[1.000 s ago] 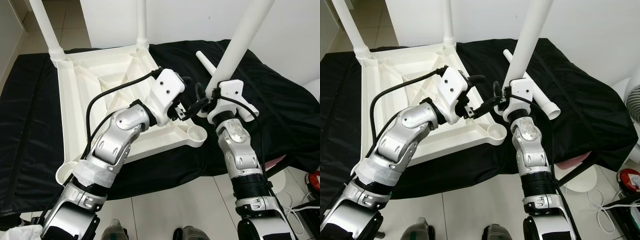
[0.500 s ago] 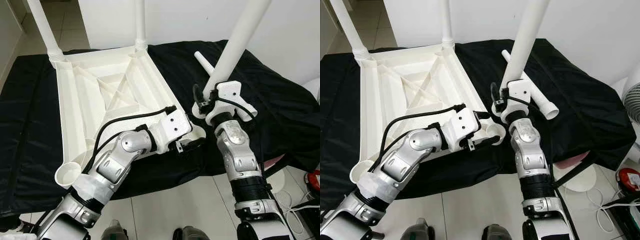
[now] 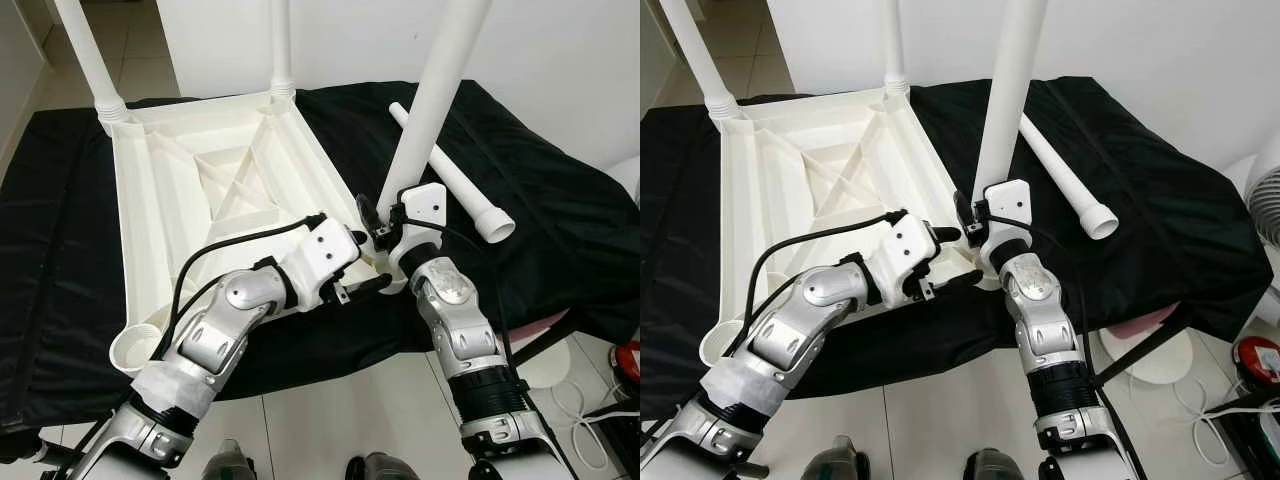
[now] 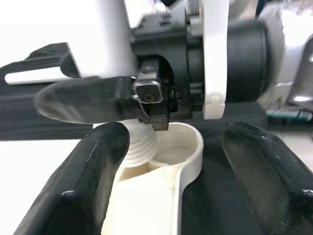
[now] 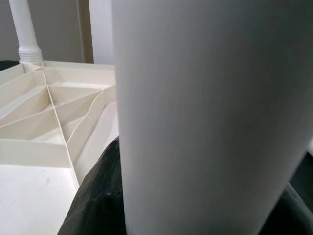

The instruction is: Building children table

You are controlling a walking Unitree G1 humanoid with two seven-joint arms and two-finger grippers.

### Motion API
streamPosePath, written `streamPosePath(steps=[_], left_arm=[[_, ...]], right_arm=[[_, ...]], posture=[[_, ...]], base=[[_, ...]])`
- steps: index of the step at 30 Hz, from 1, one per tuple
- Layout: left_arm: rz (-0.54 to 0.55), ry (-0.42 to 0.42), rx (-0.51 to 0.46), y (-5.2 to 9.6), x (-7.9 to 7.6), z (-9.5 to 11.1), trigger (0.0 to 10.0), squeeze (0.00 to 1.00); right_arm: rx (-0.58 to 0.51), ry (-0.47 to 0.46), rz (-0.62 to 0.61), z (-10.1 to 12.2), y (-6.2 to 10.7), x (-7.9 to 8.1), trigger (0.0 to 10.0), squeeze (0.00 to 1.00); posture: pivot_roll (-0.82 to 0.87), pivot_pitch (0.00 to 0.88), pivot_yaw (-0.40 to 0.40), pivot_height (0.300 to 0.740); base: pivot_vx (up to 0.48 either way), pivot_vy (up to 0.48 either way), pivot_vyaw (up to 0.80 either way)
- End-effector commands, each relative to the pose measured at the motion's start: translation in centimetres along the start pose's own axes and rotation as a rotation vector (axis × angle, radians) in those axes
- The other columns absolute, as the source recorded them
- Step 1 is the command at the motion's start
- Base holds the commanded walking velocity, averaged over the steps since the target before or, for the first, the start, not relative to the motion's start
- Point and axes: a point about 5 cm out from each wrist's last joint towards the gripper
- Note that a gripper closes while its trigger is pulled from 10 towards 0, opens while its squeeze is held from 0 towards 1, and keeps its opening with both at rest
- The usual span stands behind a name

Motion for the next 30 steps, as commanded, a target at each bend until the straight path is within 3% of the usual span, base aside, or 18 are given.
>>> streamPosePath(steps=[1,3,4,11,12,21,22,23,24,25,27,28,30], left_arm=[[-0.022,0.054,-0.008,0.7,-0.2,-0.1,10.0,0.00],[-0.022,0.056,-0.011,0.9,-0.2,-0.2,10.0,0.00],[-0.025,0.059,-0.002,1.0,-0.2,-0.3,10.0,1.00],[-0.054,0.034,0.007,1.3,-0.4,-0.2,10.0,1.00],[-0.065,0.018,0.009,1.4,-0.6,-0.1,10.0,0.00],[-0.092,0.030,0.018,1.8,-1.0,-0.1,10.0,0.00],[-0.094,0.046,0.014,1.9,-0.9,-0.1,5.7,0.00],[-0.094,0.046,0.014,1.9,-0.9,-0.1,5.7,0.00],[-0.095,0.059,0.013,2.0,-0.9,-0.1,1.4,0.00],[-0.098,0.063,0.011,2.1,-1.0,-0.1,0.0,0.00],[-0.100,0.054,0.011,2.2,-1.0,0.0,0.0,0.00],[-0.096,0.047,0.019,2.2,-1.0,0.0,10.0,0.00],[-0.092,0.043,0.025,2.2,-0.9,0.0,10.0,0.00]], right_arm=[[0.027,0.000,-0.001,-0.5,0.2,-0.4,10.0,0.00],[0.027,0.001,0.000,-0.5,0.2,-0.4,10.0,0.00],[0.027,0.003,0.001,-0.5,0.2,-0.5,10.0,0.00],[0.026,0.010,-0.001,-0.4,0.3,-0.8,10.0,0.00],[0.029,0.009,-0.003,-0.5,0.4,-0.8,10.0,0.00],[0.061,0.002,-0.009,-1.4,1.4,-0.7,10.0,0.00],[0.065,0.000,-0.010,-1.5,1.5,-0.6,10.0,0.00],[0.065,0.000,-0.010,-1.5,1.5,-0.6,10.0,0.00],[0.068,-0.002,-0.010,-1.6,1.6,-0.6,10.0,0.00],[0.072,-0.002,-0.008,-1.7,1.8,-0.5,10.0,0.00],[0.077,0.000,-0.006,-1.8,2.0,-0.5,10.0,0.00],[0.079,-0.001,-0.006,-1.8,2.2,-0.5,10.0,0.00],[0.080,-0.001,-0.006,-1.9,2.2,-0.5,10.0,0.00]], posture=[[0.06,0.000,-0.037,0.740],[0.06,0.000,-0.041,0.740],[0.06,0.000,-0.041,0.740],[0.05,0.000,-0.043,0.740],[0.05,0.000,-0.041,0.740],[0.05,0.000,-0.042,0.740],[0.05,0.000,-0.042,0.740],[0.05,0.000,-0.042,0.740],[0.05,0.000,-0.042,0.740],[0.05,0.000,-0.041,0.740],[0.05,0.000,-0.043,0.740],[0.05,0.000,-0.041,0.740],[0.05,0.000,-0.041,0.740]], base=[[0.000,0.000,0.00],[0.000,0.000,0.00],[0.000,0.000,0.00],[0.000,0.000,0.00],[0.000,0.000,0.00],[0.000,0.000,0.00],[0.000,0.000,0.00],[0.000,0.000,0.00],[0.000,0.000,0.00],[0.000,0.000,0.00],[0.000,0.000,0.00],[0.000,0.000,0.00],[0.000,0.000,0.00]])
Point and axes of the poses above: a point about 5 cm out from each wrist's last joint towards the gripper, its own y axis pointing back from the gripper into the wrist, its own z axis along the axis of the wrist's last joint, x = y × z, and after that the axes turned 3 degrees about y, right-handed
